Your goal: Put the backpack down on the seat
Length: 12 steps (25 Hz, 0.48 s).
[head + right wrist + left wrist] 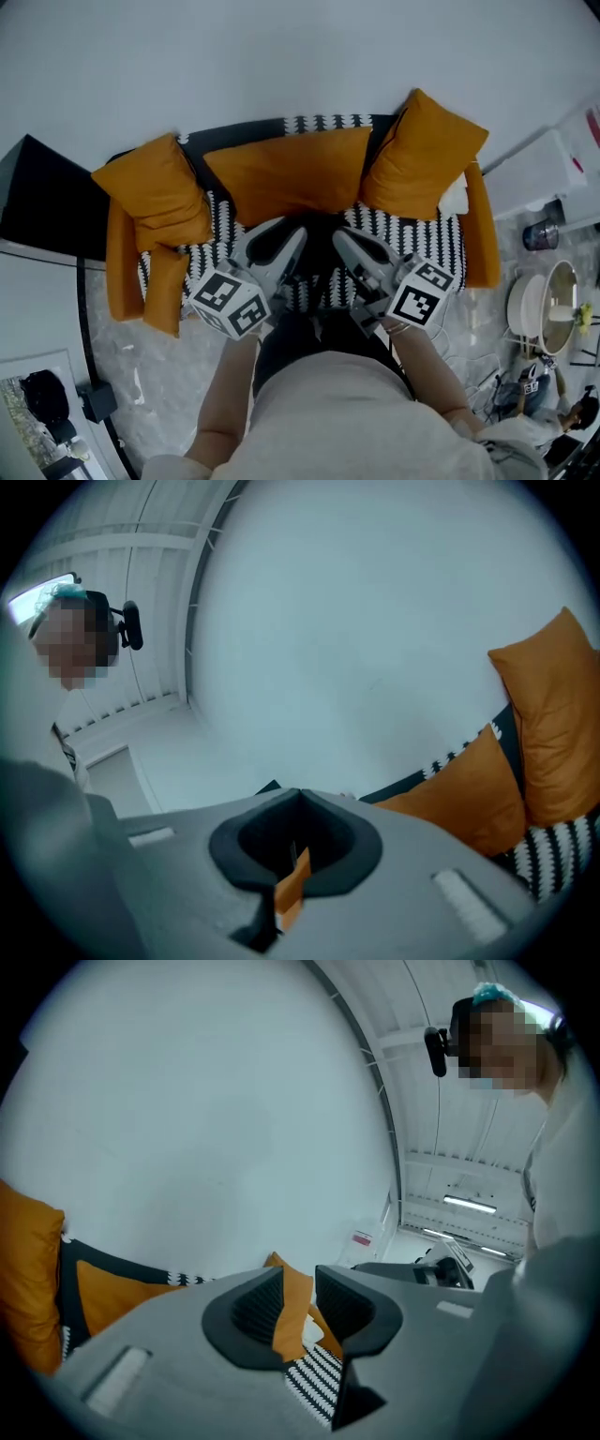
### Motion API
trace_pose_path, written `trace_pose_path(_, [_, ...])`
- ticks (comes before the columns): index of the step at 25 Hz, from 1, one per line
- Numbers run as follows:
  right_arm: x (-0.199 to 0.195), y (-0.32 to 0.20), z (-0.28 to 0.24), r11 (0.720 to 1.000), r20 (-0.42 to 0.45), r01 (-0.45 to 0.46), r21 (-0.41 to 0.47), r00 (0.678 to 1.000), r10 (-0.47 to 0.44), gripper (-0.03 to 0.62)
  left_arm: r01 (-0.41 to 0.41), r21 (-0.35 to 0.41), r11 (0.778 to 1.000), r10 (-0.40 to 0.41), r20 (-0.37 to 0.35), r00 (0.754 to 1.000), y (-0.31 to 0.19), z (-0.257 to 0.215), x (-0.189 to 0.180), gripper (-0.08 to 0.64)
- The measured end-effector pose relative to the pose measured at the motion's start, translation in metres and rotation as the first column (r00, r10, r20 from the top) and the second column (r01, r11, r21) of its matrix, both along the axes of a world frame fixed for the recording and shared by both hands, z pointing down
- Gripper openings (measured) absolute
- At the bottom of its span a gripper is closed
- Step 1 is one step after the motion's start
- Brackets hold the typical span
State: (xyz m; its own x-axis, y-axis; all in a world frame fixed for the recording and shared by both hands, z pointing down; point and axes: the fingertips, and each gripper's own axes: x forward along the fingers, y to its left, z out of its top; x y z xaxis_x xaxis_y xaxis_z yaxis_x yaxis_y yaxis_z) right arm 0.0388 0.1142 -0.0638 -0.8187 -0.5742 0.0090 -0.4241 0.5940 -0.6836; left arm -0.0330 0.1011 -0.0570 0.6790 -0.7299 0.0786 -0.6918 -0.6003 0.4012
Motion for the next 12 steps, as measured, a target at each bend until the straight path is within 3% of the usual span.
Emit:
trace_pose_path(8, [-0.016, 0.01, -0.014, 0.995, -0.068, 0.045, 0.086, 0.997, -0.039, 0.003, 0.008, -0.004, 1.0, -0.008, -0.012, 1.0, 0.018, -0.007, 0.0, 0.014])
trace_pose_path(12, [-0.016, 0.011, -0.018, 0.994, -0.084, 0.044, 0.104, 0.996, -0.035, 0.003, 0.014, -0.02, 1.0, -0.015, -0.034, 0.999, 0.026, -0.005, 0.005, 0.008])
